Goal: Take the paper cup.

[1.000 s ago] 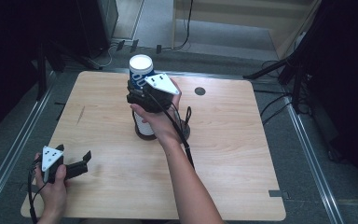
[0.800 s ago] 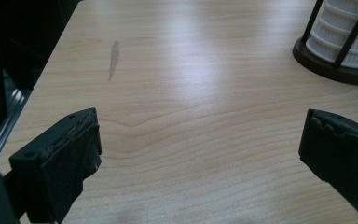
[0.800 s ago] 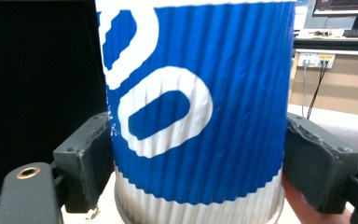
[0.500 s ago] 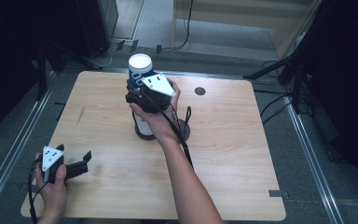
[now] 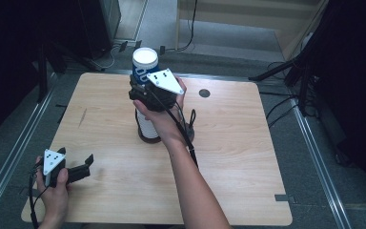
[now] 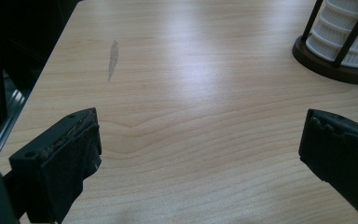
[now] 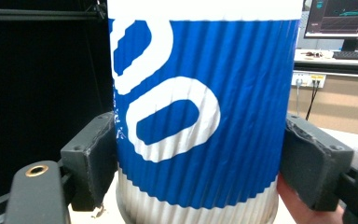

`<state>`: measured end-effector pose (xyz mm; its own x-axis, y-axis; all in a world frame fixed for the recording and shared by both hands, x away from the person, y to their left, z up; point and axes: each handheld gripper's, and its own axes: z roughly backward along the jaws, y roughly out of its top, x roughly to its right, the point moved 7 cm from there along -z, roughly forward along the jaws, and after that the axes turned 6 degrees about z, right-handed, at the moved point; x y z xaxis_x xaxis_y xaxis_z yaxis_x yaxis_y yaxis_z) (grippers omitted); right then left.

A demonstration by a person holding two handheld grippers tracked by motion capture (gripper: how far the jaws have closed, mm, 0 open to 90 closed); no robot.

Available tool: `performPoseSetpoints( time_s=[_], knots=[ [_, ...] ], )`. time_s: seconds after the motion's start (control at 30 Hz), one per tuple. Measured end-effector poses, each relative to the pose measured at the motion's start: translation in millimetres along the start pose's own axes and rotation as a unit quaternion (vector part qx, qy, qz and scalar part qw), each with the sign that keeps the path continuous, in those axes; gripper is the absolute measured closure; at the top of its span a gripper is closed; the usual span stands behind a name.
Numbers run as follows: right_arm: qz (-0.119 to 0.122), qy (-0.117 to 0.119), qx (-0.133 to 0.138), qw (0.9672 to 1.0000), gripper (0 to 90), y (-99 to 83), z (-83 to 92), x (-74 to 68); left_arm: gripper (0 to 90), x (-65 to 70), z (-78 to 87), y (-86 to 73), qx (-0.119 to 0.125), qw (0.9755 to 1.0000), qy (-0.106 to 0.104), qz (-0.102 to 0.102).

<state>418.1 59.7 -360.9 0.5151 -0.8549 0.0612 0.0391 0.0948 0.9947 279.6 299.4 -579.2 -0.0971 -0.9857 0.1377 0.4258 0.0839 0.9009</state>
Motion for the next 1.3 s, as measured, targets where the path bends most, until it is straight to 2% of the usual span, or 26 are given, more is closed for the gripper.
performPoseSetpoints(
  time_s=[0.33,0.4,0.47,0.6,0.8,1.0,1.03,1.3],
  knots=[
    [-0.004,0.001,0.018,0.9998,20.5,24.9,6.2,2.9,0.0,0.2,-0.4,-0.1,-0.001,1.0,0.0,-0.002],
    [0.002,-0.003,0.021,0.9998,20.6,32.6,7.5,3.9,0.0,0.1,-0.5,0.0,-0.001,1.0,0.001,-0.001],
    [0.002,-0.003,0.021,0.9998,20.6,34.8,8.1,4.1,0.0,0.2,-0.5,0.0,-0.001,1.0,0.0,-0.001],
    [0.001,-0.012,0.031,0.9994,20.7,50.2,11.9,7.9,0.0,0.1,-0.3,-0.1,-0.002,1.0,0.0,-0.001],
    [0.002,-0.018,0.04,0.999,20.8,60.4,17.2,12.2,0.0,0.2,-0.3,0.1,0.0,1.0,0.0,-0.001],
    [-0.001,-0.031,0.054,0.998,21.1,68.1,26.8,24.0,0.0,0.2,-0.2,0.1,0.0,1.0,-0.001,-0.001],
    [0.0,-0.035,0.057,0.9977,21.1,70.1,30.7,29.4,0.0,0.2,-0.1,0.1,0.0,1.0,-0.001,-0.003],
    [-0.002,-0.05,0.059,0.997,21.0,73.3,42.5,46.2,0.0,0.7,-0.1,0.1,0.0,1.0,-0.001,-0.004]
  ],
)
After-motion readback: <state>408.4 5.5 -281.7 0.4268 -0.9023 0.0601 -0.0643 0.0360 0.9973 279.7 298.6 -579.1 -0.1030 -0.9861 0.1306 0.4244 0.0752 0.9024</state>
